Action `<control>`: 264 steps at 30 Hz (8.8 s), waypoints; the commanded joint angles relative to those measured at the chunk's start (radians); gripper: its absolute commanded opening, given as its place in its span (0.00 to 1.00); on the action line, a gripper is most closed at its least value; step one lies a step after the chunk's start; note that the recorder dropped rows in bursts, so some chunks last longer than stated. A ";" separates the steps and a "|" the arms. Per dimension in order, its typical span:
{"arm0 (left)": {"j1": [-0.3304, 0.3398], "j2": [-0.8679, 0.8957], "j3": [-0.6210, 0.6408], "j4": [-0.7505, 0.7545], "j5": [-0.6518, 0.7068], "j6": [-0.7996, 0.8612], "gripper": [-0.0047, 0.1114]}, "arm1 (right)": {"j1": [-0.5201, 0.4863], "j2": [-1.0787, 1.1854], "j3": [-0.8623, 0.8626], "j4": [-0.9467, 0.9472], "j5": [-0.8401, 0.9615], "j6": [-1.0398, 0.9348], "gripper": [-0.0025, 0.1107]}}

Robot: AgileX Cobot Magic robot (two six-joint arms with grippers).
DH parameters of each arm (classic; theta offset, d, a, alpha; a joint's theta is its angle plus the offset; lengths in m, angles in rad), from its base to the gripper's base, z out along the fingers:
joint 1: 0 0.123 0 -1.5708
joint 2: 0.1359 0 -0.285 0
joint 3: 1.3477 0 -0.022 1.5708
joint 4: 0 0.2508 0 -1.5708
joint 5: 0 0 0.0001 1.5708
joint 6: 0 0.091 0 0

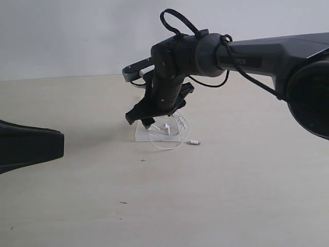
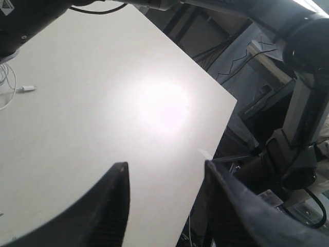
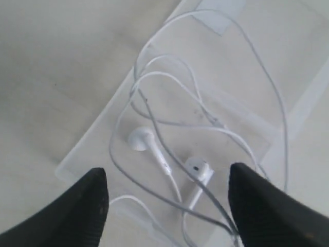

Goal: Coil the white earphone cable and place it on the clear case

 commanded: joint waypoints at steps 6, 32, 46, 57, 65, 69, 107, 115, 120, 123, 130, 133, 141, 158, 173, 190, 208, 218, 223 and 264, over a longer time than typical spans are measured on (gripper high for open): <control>-0.004 -0.004 0.003 -0.010 0.007 0.002 0.43 | -0.003 -0.090 -0.008 -0.094 0.018 0.048 0.68; -0.004 -0.004 0.003 -0.010 -0.005 0.054 0.22 | -0.003 -0.530 0.336 -0.121 -0.022 0.266 0.02; -0.004 -0.030 0.039 -0.114 -0.111 0.054 0.04 | -0.003 -1.271 1.291 -0.122 -0.429 0.373 0.02; -0.006 -0.347 0.122 -0.251 -0.111 0.042 0.04 | -0.003 -1.817 1.562 -0.112 -0.564 0.542 0.02; -0.004 -0.477 0.122 -0.197 -0.111 0.057 0.04 | -0.003 -1.965 1.670 -0.120 -0.630 0.542 0.02; -0.004 -0.479 0.122 -0.171 -0.111 0.053 0.04 | -0.003 -1.978 1.685 -0.095 -0.596 0.544 0.02; -0.106 -0.966 0.374 -0.010 0.916 0.055 0.04 | -0.003 -1.978 1.685 -0.095 -0.596 0.542 0.02; -0.159 -0.966 0.486 -0.010 0.910 0.055 0.04 | -0.003 -1.978 1.685 -0.095 -0.596 0.542 0.02; -0.185 -0.966 0.490 -0.010 0.903 0.055 0.04 | -0.003 -1.978 1.685 -0.095 -0.596 0.542 0.02; -0.185 -0.966 0.490 -0.010 0.903 0.055 0.04 | -0.003 -1.978 1.685 -0.095 -0.596 0.542 0.02; -0.185 -0.966 0.490 -0.010 0.903 0.055 0.04 | -0.003 -1.978 1.685 -0.095 -0.596 0.542 0.02; -0.185 -0.966 0.490 -0.010 0.903 0.055 0.04 | -0.003 -1.978 1.685 -0.095 -0.596 0.542 0.02; -0.185 -0.966 0.490 -0.010 0.903 0.055 0.04 | -0.003 -1.978 1.685 -0.095 -0.596 0.542 0.02; -0.185 -0.966 0.490 -0.010 0.903 0.061 0.04 | -0.003 -1.978 1.685 -0.095 -0.596 0.542 0.02; -0.185 -0.966 0.488 -0.177 0.884 0.101 0.04 | -0.003 -1.978 1.685 -0.095 -0.596 0.542 0.02; -0.172 -0.966 0.490 -0.323 1.110 0.274 0.04 | -0.003 -1.978 1.685 -0.095 -0.596 0.542 0.02; -0.172 -0.966 0.490 -0.875 1.194 0.758 0.04 | -0.003 -1.978 1.685 -0.095 -0.596 0.542 0.02; -0.172 -0.966 0.492 -1.009 1.186 0.823 0.04 | -0.003 -1.978 1.685 -0.095 -0.596 0.542 0.02; -0.172 -0.966 0.492 -1.464 1.201 1.307 0.04 | -0.003 -1.978 1.685 -0.095 -0.596 0.542 0.02; 0.020 -0.966 0.527 -1.877 1.483 1.908 0.04 | -0.003 -1.978 1.685 -0.095 -0.596 0.542 0.02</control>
